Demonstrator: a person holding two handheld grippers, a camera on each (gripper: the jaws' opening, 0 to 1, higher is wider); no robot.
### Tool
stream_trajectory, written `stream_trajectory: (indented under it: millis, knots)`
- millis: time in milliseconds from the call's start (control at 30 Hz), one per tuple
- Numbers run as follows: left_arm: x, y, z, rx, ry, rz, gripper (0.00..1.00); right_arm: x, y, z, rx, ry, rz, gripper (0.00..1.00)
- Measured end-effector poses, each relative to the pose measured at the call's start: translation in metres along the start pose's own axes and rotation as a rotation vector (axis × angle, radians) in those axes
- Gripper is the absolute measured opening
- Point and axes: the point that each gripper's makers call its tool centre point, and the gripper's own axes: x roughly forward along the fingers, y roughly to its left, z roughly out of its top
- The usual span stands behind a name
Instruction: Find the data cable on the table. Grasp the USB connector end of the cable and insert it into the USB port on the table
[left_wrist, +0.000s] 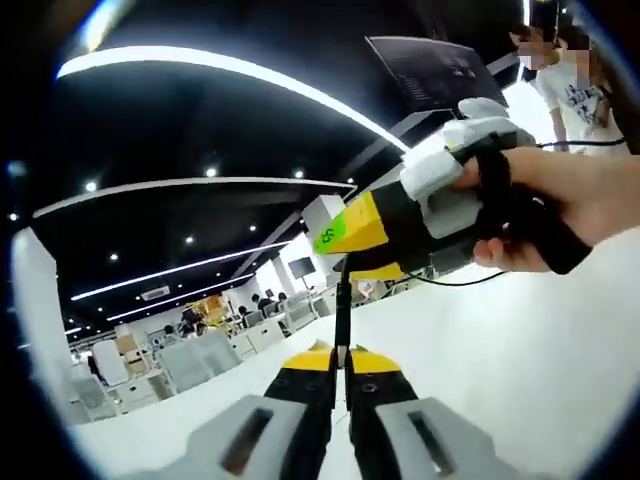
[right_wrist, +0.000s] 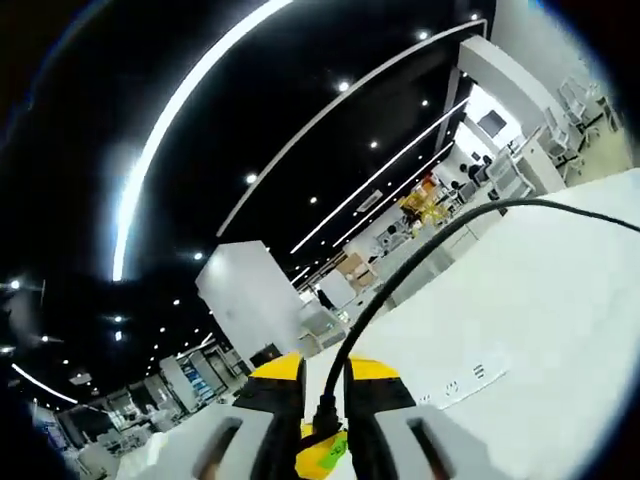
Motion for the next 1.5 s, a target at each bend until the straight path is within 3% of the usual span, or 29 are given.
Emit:
stream_trajectory:
  millis: [233, 333, 600, 700, 900, 1000, 1067, 1233, 1300, 1367, 1433, 1500]
  knots:
    - [0.000, -0.005, 0.007, -0.182, -0.054, -0.078, 0.04, 0.004, 0.009, -0.008, -0.033, 0.089, 0.111, 0.14]
    - [0.004, -0.004, 0.004, -0.202, -0.055, -0.105, 0.04, 0.006, 0.009, -0.012, -0.048, 0.112, 0.123, 0.12]
    - [0.002, -0.014, 0.006, -0.356, -0.087, -0.189, 0.04, 0.004, 0.012, -0.015, 0.005, 0.140, 0.180, 0.07]
    - [0.006, -0.014, 0.003, -0.355, -0.080, -0.186, 0.04, 0.008, 0.006, -0.012, -0.009, 0.142, 0.167, 0.05]
    - [0.013, -0.006, -0.007, -0.365, -0.033, -0.126, 0.08, 0.017, -0.001, -0.013, -0.036, 0.137, 0.105, 0.04]
    - [0.011, -0.004, -0.021, -0.352, 0.048, -0.098, 0.21, 0.021, -0.005, -0.005, -0.037, 0.114, 0.088, 0.04]
    - [0.009, -0.002, -0.028, -0.335, 0.079, -0.078, 0.21, 0.023, -0.010, -0.004, -0.051, 0.113, 0.062, 0.04]
    - [-0.002, 0.021, -0.047, -0.274, 0.180, 0.011, 0.23, 0.034, -0.041, -0.008, -0.179, 0.123, -0.079, 0.04]
    - [-0.007, 0.021, -0.044, -0.267, 0.179, 0.010, 0.24, 0.041, -0.053, -0.012, -0.201, 0.127, -0.122, 0.04]
    - [-0.014, 0.024, -0.051, -0.259, 0.241, 0.025, 0.27, 0.049, -0.074, -0.012, -0.246, 0.129, -0.199, 0.04]
    - [-0.018, 0.026, -0.059, -0.200, 0.312, 0.024, 0.32, 0.055, -0.083, -0.014, -0.258, 0.113, -0.230, 0.04]
    - [-0.021, 0.026, -0.061, -0.185, 0.336, 0.035, 0.36, 0.060, -0.099, -0.014, -0.284, 0.110, -0.288, 0.04]
